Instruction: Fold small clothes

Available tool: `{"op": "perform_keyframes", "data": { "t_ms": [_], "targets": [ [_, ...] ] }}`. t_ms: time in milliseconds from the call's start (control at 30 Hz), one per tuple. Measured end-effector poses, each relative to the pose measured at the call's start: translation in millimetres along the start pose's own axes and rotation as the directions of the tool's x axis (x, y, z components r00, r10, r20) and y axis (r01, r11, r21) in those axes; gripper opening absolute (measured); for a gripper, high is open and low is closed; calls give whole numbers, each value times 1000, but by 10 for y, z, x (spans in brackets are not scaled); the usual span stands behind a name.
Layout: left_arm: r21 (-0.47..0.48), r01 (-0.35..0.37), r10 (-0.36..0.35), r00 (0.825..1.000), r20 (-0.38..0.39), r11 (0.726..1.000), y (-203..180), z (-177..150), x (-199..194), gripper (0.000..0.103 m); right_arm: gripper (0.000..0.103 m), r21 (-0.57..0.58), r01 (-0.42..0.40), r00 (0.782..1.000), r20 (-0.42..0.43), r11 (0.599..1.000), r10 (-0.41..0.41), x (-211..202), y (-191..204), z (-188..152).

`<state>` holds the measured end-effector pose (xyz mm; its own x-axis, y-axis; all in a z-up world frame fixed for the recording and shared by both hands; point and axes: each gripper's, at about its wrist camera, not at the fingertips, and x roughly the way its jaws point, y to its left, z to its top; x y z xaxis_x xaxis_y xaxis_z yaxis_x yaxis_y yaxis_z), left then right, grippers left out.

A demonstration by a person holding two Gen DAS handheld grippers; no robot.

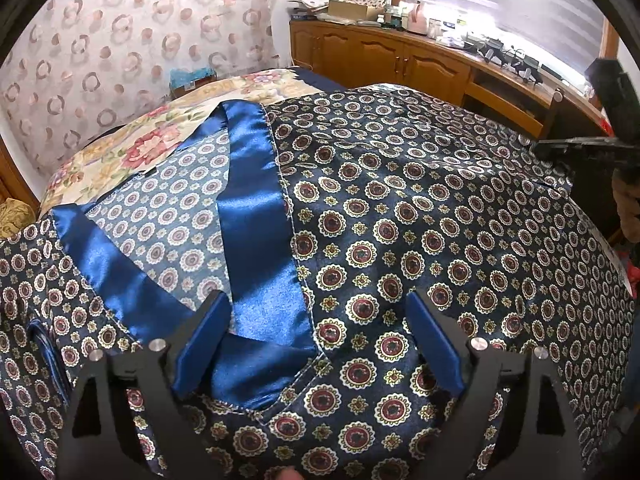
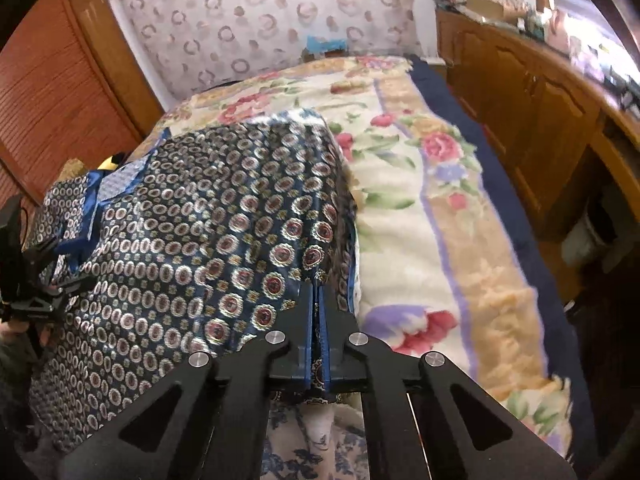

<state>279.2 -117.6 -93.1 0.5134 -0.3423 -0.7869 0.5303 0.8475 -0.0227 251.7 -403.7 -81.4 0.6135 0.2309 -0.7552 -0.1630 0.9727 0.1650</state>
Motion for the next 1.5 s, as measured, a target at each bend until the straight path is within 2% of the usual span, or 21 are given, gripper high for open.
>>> {"op": "perform_keyframes", "data": {
  "t_ms": [133,267,400,533,633,700,733,767,800,933,1000,1133,1267,1467,1500],
  "targets": [
    [0,5,-5,1000,1,1000,0,2,11,91,0,-47,2,998,60,999,1,-168,241,125],
    [0,16,-16,1000,7,1000,8,-13,1,91,0,-116,-42,995,87,992,52,-240,598,240],
    [-21,57,-56,998,29,998,77,-33,-55,90,0,-182,-99,993,50,978,110,-115,982,236],
    [-38,45,-43,997,69,998,160,-25,-198,90,0,-163,-140,990,-42,977,135,207,1139,86],
    [-31,21,-17,993,118,999,179,-7,-376,90,0,-186,-118,991,-80,975,105,352,1237,-61],
    [-24,9,-5,989,146,1000,176,-2,-483,90,0,-170,-111,993,-66,979,101,323,1248,-75],
    [-22,5,-1,988,155,1000,177,4,-509,90,2,-170,-94,995,-58,981,86,295,1267,-60],
    [-18,2,1,986,165,1000,173,5,-542,90,10,-173,-76,996,-50,982,68,257,1272,-42],
    [-14,-1,3,985,172,1000,170,5,-576,91,21,-176,-60,998,-38,982,55,208,1279,-15],
    [-8,6,-5,981,195,1000,169,7,-662,90,45,-171,-22,999,39,985,29,-37,1215,168],
    [-7,9,-8,979,202,1000,185,4,-689,91,52,-144,16,998,64,989,-7,-56,1131,272],
    [-17,8,-5,979,204,1000,205,-1,-717,91,52,-89,82,997,21,993,-80,209,882,407],
    [-39,9,-1,979,206,999,286,-12,-732,91,52,-24,71,997,-27,997,-72,504,623,414],
    [-58,7,5,979,202,998,336,-20,-708,90,41,-2,72,997,-38,997,-72,657,520,403],
    [-58,5,7,979,202,998,335,-21,-702,90,36,-4,71,997,-37,997,-72,660,529,405]
  ]
}}
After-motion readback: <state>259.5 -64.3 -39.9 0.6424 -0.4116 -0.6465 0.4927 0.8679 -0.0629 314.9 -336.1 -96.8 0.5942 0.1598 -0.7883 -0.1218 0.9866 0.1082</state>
